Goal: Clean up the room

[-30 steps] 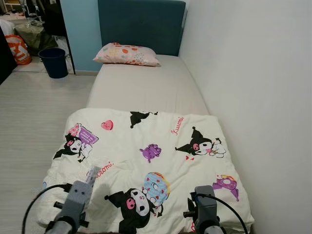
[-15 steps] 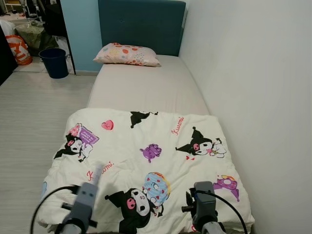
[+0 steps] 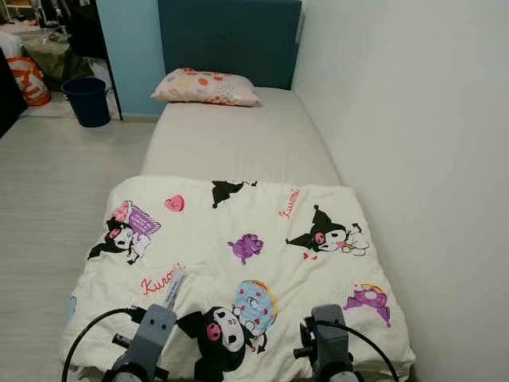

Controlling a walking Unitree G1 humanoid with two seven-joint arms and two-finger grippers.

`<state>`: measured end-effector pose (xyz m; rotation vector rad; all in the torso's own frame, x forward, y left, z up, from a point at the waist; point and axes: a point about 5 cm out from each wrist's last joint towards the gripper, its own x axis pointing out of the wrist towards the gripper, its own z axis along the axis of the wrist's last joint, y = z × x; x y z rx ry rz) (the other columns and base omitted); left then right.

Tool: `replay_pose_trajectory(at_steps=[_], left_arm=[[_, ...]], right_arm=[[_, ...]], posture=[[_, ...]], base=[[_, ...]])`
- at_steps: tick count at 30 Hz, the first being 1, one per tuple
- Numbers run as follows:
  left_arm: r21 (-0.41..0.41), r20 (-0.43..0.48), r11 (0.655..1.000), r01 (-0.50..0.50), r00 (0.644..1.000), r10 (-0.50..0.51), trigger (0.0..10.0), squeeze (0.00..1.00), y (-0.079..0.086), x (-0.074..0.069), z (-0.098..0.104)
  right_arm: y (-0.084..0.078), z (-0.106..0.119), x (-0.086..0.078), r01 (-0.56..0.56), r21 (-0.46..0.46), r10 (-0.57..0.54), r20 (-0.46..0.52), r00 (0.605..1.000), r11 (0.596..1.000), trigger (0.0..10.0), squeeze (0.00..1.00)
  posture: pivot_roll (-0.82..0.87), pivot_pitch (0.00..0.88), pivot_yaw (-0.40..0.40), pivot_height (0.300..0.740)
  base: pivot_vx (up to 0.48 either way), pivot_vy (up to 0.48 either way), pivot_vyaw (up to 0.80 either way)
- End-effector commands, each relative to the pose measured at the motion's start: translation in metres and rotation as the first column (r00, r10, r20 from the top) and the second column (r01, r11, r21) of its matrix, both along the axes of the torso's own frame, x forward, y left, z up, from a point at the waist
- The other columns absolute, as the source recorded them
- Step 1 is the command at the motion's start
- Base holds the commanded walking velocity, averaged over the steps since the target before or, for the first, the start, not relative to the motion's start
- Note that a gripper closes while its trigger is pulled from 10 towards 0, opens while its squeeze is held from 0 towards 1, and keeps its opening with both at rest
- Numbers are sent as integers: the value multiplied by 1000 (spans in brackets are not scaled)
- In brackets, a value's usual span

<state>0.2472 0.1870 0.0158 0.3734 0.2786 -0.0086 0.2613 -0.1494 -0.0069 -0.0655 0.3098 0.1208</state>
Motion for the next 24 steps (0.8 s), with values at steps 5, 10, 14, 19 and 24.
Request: replay_pose_trajectory(at_steps=[5, 10, 14, 19, 24], left_arm=[[-55, 32, 997, -56, 998, 58, 10000, 0, 7, 3, 7], [-104, 27, 991, -83, 996, 86, 10000, 0, 10, 7, 11], [-135, 22, 988, -70, 997, 74, 10000, 0, 4, 8, 12], [-153, 28, 986, -62, 997, 67, 10000, 0, 0, 6, 13], [-141, 30, 987, -73, 997, 78, 10000, 0, 2, 5, 13]], right_arm=[[-10, -4, -5, 69, 22, -68, -22, 997, 997, 10000, 0], [-13, -1, -2, 90, 33, -90, -17, 996, 995, 10000, 0], [-13, -1, -3, 76, 23, -75, -10, 997, 997, 10000, 0], [-14, 1, -3, 72, 26, -72, 12, 997, 997, 10000, 0], [-13, 3, -3, 61, 50, -62, 22, 998, 997, 10000, 0]], posture=[[13, 199, -64, 728], [9, 195, -59, 728], [6, 193, -55, 728], [5, 190, -51, 728], [4, 183, -51, 728]], base=[[0, 0, 0], [0, 0, 0], [0, 0, 0], [0, 0, 0], [0, 0, 0]])
